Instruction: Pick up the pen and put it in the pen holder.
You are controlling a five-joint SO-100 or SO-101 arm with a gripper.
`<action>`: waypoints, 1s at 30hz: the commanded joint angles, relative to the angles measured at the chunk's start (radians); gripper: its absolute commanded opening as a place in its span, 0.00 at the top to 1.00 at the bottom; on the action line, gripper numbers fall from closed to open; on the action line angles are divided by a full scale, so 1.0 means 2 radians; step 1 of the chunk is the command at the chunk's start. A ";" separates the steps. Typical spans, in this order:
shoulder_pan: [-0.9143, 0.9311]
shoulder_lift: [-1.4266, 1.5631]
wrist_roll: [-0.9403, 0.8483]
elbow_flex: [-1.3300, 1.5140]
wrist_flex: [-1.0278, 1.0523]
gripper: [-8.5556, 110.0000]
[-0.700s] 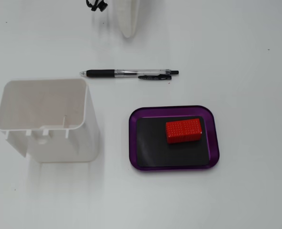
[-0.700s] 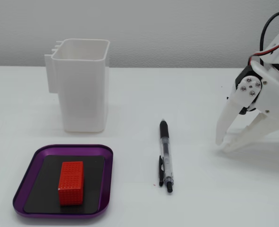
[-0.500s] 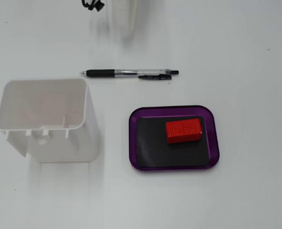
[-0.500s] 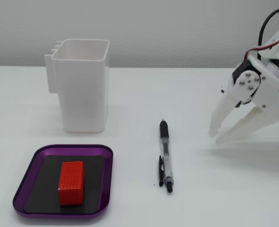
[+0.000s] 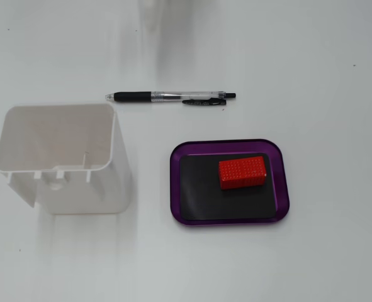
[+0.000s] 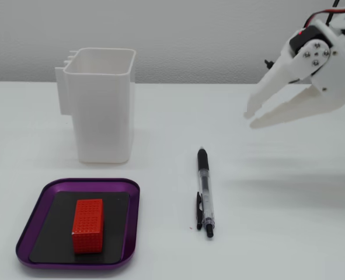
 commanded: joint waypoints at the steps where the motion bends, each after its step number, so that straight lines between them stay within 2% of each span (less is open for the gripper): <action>1: 0.003 -0.132 -0.005 -0.084 -0.006 0.93; 6: -0.021 -0.377 0.000 -0.212 -0.005 0.89; 13: -0.121 -0.620 0.039 -0.356 0.038 0.71; 17: -0.167 -0.686 0.071 -0.395 0.034 0.70; 22: -0.171 -0.729 0.074 -0.392 -0.005 0.70; 30: -0.103 -0.746 0.071 -0.328 -0.089 0.71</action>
